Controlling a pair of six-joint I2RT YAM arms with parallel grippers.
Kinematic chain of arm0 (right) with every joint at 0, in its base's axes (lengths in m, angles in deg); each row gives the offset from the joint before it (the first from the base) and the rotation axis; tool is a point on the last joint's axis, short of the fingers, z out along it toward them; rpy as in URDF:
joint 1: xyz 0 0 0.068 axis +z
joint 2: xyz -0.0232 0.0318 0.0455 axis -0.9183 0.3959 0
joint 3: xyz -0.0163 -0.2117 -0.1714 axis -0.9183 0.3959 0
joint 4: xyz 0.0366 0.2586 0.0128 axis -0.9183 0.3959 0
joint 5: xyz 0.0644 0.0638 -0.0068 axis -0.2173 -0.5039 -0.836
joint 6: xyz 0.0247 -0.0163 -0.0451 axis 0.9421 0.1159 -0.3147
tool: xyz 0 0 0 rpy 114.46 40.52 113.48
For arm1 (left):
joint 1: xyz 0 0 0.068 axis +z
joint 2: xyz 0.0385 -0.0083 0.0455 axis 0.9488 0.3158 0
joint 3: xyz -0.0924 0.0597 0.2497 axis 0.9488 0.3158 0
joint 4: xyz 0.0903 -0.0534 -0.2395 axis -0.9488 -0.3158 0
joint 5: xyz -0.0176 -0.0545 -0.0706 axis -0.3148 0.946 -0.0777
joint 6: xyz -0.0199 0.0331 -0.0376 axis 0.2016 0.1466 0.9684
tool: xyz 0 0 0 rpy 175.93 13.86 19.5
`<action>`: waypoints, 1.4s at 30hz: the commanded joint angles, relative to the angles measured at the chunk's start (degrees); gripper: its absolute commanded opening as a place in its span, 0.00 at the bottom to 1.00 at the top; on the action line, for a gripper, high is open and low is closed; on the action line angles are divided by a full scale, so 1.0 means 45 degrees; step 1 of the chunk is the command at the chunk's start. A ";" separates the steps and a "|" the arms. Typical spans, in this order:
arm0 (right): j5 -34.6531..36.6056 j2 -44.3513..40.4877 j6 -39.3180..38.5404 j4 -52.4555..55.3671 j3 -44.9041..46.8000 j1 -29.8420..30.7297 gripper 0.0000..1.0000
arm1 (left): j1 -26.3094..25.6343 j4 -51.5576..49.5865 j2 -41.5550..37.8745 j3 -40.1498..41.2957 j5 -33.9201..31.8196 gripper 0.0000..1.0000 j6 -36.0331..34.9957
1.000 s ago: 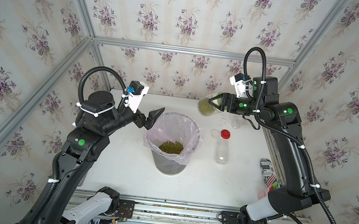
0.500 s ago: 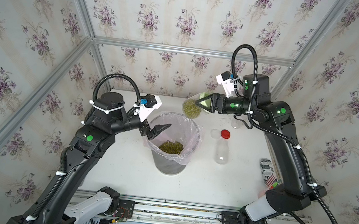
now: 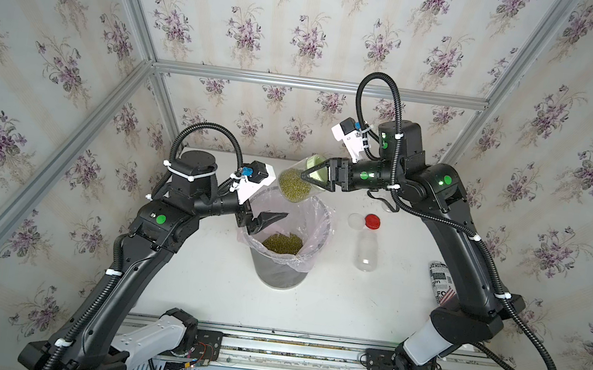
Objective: Empty moldy mung beans from jars
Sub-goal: Pick up the jar from the center of the board.
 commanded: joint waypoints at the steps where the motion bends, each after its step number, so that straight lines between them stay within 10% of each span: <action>1: 0.0268 0.0056 -0.0172 -0.0575 -0.0169 0.0171 0.51 | -0.0121 0.0083 -0.0110 -0.0045 -0.1235 0.99 -0.0326; 42: 0.1012 0.1111 -0.0502 0.0305 -0.1651 0.1987 0.49 | -0.1136 0.0475 0.0465 0.0043 -0.3228 0.99 0.0393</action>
